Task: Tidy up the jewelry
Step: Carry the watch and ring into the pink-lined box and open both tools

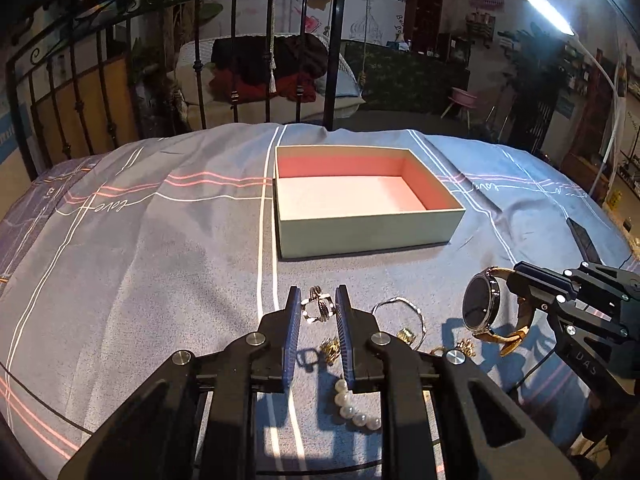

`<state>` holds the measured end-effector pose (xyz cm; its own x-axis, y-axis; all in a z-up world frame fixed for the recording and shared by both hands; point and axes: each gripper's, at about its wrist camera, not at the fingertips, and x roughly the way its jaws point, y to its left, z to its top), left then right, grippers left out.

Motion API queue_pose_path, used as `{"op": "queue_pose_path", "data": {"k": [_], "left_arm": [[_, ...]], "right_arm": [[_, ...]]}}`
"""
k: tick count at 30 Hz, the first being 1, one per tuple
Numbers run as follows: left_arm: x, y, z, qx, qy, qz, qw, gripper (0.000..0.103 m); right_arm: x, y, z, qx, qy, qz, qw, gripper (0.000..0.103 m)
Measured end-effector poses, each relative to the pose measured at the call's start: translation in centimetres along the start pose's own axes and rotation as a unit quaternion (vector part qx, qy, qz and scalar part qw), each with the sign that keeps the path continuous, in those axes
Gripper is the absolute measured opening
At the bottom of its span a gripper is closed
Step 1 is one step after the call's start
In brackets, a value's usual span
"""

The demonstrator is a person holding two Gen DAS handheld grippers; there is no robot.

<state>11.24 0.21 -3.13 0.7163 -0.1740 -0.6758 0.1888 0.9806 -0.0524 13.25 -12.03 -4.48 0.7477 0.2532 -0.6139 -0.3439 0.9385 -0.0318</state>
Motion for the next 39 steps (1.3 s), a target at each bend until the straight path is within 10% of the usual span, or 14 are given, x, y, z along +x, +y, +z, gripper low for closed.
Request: {"op": "queue_pose_path", "data": {"k": [13, 18, 28, 39], "left_arm": [[-0.4, -1.9, 12.9, 0.034, -0.073, -0.016, 0.9966, 0.017], [2.9, -1.9, 16.8, 0.017, -0.044, -0.033, 0.9983, 0.017], [10.6, -1.0, 15.7, 0.001, 0.039, -0.023, 0.9990, 0.017], [16.5, -1.3, 12.6, 0.001, 0.135, -0.010, 0.9908, 0.017]], "right_arm": [[-1.8, -3.6, 14.0, -0.010, -0.099, -0.022, 0.995, 0.009], [4.1, -3.7, 15.1, -0.022, -0.043, -0.021, 0.999, 0.009], [14.5, -4.9, 13.8, 0.007, 0.058, -0.027, 0.998, 0.002], [16.4, -5.4, 11.9, 0.031, 0.095, -0.009, 0.995, 0.002]]}}
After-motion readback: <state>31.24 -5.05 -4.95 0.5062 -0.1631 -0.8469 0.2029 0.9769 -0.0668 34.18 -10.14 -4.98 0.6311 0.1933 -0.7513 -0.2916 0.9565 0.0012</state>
